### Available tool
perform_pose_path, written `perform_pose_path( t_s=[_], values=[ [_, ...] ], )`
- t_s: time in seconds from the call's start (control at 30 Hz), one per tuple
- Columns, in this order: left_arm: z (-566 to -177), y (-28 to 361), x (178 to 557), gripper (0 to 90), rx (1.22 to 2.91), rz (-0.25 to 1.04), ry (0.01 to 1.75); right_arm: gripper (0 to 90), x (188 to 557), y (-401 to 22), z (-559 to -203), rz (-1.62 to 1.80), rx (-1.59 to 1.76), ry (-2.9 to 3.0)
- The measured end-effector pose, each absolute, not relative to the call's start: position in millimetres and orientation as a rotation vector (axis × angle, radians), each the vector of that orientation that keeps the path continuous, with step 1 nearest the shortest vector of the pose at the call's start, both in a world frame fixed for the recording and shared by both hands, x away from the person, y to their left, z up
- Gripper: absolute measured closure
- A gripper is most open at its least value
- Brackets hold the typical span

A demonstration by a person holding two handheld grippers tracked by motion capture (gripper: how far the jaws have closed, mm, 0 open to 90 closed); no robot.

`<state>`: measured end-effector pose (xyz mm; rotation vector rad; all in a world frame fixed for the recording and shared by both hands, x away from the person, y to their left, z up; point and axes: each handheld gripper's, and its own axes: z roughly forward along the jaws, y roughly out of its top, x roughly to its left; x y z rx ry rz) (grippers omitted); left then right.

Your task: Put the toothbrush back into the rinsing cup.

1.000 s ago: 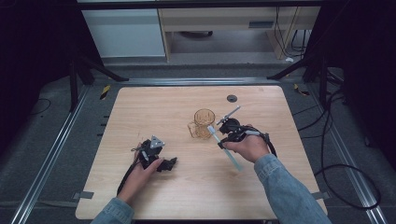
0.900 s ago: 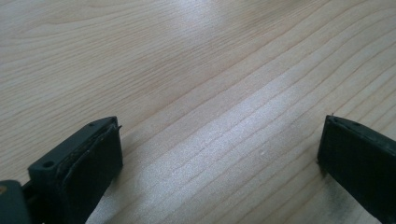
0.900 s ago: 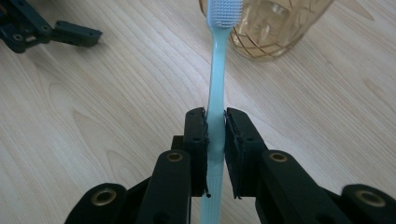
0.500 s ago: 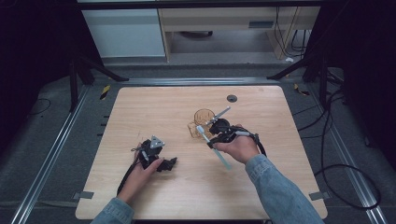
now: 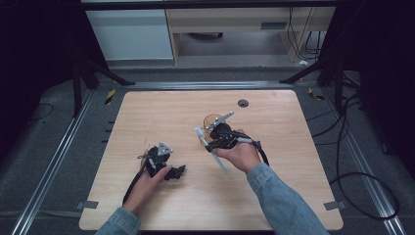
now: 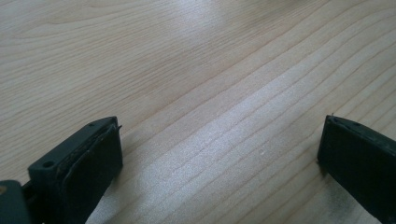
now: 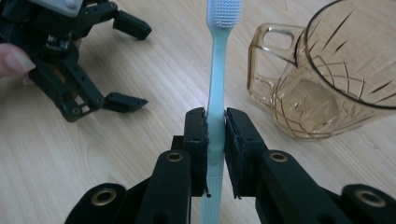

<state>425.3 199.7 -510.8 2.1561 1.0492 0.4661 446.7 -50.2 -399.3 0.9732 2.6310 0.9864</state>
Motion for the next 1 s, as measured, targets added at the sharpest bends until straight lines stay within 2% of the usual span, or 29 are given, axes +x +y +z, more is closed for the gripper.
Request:
perform_pose_path(
  t_s=[1.0],
  values=[
    [-511, 200, 425, 0.0, 2.154, 0.467, 1.05, 79.3, 448, -37, -387, 1.218, 0.968, 2.37]
  ],
)
